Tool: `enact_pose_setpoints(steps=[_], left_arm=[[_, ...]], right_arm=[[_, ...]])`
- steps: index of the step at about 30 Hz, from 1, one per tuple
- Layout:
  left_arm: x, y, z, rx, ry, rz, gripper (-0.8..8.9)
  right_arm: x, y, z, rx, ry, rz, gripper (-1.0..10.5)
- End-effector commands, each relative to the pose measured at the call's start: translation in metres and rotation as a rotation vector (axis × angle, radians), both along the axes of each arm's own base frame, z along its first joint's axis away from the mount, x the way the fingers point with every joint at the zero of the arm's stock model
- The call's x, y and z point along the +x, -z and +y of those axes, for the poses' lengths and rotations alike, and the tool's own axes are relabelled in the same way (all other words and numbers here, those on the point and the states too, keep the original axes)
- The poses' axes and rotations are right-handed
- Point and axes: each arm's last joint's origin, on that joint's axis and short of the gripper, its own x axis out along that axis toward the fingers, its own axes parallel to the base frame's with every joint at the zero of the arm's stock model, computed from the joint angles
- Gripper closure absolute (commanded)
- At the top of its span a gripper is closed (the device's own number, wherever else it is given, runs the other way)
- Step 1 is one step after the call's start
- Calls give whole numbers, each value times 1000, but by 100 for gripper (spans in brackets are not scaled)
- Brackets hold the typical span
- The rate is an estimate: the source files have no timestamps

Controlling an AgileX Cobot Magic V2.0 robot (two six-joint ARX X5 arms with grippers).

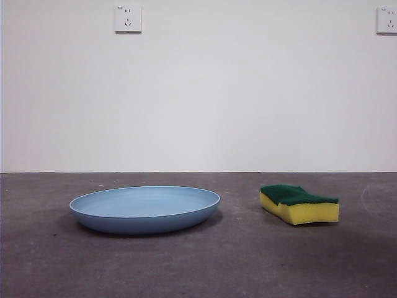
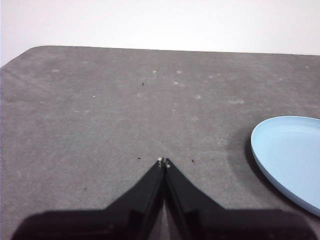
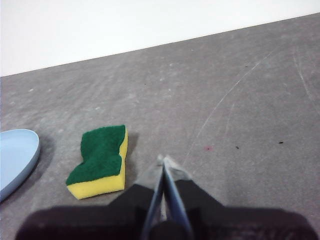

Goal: Pick up the plate,pick up the cloth,clean the plate with the cloth

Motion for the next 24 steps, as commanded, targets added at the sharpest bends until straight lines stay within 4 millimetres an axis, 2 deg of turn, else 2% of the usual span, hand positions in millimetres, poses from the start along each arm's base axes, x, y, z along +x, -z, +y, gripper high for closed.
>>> enact_pose_setpoints(steps=[1, 10, 15, 19, 24], left_arm=[[1, 3, 0, -4, -1, -3, 817], [2, -6, -1, -101, 29, -90, 819], [0, -16, -3, -119, 91, -90, 819], [-3, -33, -3, -138, 86, -58, 819], [2, -63, -3, -145, 84, -29, 819]], right_arm=[[1, 5, 0, 9, 3, 12, 946], [1, 4, 0, 17, 5, 9, 957], [0, -8, 0, 72, 24, 6, 958], [1, -28, 0, 88, 39, 9, 958], [10, -67, 0, 91, 45, 20, 958]])
